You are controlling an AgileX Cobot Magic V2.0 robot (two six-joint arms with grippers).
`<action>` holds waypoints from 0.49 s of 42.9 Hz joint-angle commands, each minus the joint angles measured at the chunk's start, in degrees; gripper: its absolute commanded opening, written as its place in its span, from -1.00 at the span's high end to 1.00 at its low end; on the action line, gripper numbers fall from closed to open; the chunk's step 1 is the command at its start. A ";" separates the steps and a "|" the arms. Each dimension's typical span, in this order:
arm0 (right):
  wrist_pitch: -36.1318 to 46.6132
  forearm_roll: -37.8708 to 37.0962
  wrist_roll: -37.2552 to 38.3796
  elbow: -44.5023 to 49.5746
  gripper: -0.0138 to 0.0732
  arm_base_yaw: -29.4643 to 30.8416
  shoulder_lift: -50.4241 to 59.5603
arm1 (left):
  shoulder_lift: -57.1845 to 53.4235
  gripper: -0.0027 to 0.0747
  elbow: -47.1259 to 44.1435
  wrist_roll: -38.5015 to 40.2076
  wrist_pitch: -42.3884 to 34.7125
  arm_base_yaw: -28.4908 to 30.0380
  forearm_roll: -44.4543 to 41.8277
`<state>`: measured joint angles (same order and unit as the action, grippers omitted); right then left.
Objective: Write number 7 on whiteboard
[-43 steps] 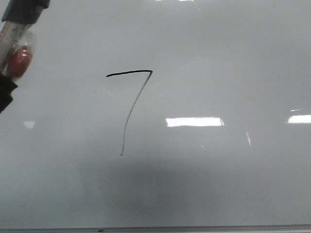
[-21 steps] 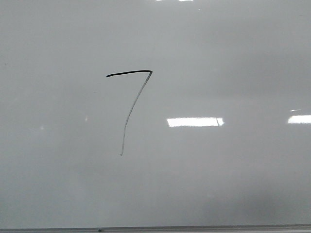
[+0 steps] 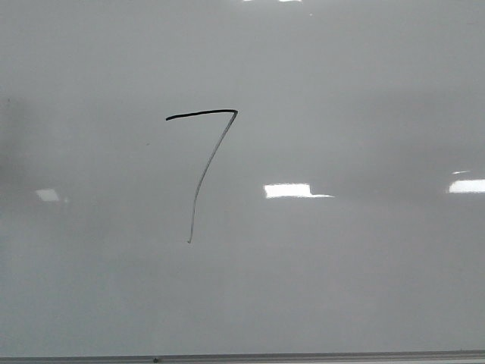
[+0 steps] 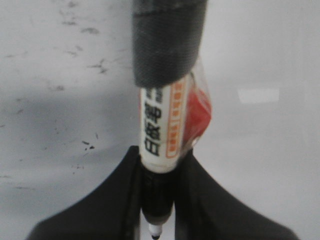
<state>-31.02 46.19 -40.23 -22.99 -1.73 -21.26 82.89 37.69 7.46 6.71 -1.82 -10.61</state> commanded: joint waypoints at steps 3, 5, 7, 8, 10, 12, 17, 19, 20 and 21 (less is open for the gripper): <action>3.67 2.32 -0.03 -1.40 0.82 0.32 -0.19 | 1.36 0.98 1.57 0.56 -6.71 0.09 0.29; 3.67 2.32 -0.03 -1.40 0.82 0.32 -0.19 | 1.91 0.98 1.57 0.56 -6.71 0.09 0.72; 3.67 2.32 -0.03 -1.40 0.82 0.32 -0.19 | 2.00 0.98 1.57 0.56 -6.71 0.09 0.72; 3.67 2.32 -0.03 -1.40 0.82 0.32 -0.19 | 2.00 0.98 1.57 0.56 -6.71 0.09 0.72; 3.62 2.32 -0.03 -1.40 0.82 0.32 -0.19 | 2.00 0.98 1.57 0.56 -6.71 0.09 0.72; 3.62 2.32 -0.03 -1.40 0.82 0.32 -0.19 | 2.00 0.98 1.57 0.56 -6.71 0.09 0.72; 3.57 2.32 -0.03 -1.40 0.82 0.32 -0.19 | 2.00 0.93 1.57 0.56 -6.71 0.09 0.72; 3.57 2.32 -0.03 -1.40 0.82 0.32 -0.19 | 2.00 0.86 1.57 0.56 -6.71 0.09 0.72; 3.57 2.32 -0.03 -1.40 0.82 0.32 -0.19 | 2.00 0.80 1.57 0.56 -6.71 0.09 0.72; 3.49 2.32 -0.03 -1.40 0.82 0.32 -0.19 | 2.00 0.74 1.57 0.56 -6.71 0.09 0.72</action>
<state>-30.76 46.39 -40.23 -22.99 -1.65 -21.26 85.81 37.69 7.60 3.78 -1.82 -10.50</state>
